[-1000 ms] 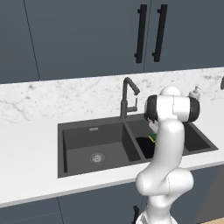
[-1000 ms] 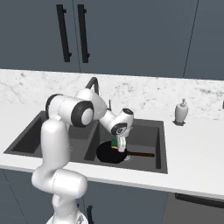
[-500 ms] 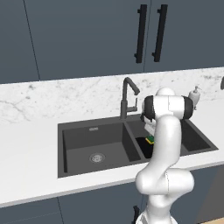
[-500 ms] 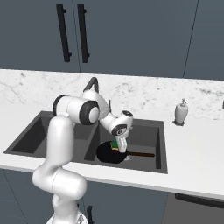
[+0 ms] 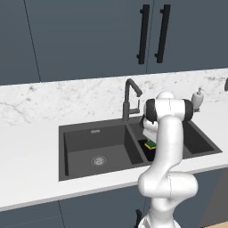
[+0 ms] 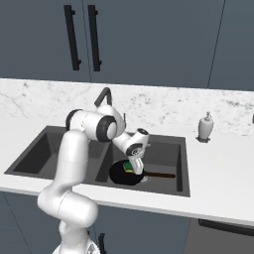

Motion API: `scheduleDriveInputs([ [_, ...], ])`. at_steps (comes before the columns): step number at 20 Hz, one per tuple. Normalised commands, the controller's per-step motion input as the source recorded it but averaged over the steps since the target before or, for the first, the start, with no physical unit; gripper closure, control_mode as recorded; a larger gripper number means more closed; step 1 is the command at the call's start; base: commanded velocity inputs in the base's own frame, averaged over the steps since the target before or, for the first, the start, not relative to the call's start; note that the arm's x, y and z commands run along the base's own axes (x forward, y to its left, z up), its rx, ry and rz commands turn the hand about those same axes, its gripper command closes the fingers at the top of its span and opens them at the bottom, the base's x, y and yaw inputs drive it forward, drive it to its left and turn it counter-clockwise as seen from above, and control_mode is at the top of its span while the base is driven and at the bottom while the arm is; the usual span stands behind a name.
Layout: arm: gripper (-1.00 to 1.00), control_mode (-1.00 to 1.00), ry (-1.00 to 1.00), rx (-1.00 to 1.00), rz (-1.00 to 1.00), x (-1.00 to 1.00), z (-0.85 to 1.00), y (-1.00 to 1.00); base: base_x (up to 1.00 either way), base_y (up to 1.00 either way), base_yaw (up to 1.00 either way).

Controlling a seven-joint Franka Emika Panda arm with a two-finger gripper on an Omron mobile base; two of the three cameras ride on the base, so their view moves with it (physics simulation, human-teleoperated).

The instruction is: Pick the pan and sponge and place them into the sink. Then turn on the water.

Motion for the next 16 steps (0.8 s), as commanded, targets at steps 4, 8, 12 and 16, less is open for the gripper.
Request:
scheduleDriveInputs([
  [4,1.00,-1.00,0.00,0.00,0.08,0.10,-0.24,0.10,0.00,0.00,0.00],
  [8,-1.00,-1.00,0.00,0.00,0.08,0.14,-0.18,0.05,0.00,0.00,0.00],
  [12,-1.00,-1.00,0.00,0.00,0.08,0.16,-0.06,0.00,0.00,0.00,0.00],
  [16,-1.00,-1.00,-0.01,0.00,0.08,0.01,0.00,0.00,0.00,0.00,0.00],
])
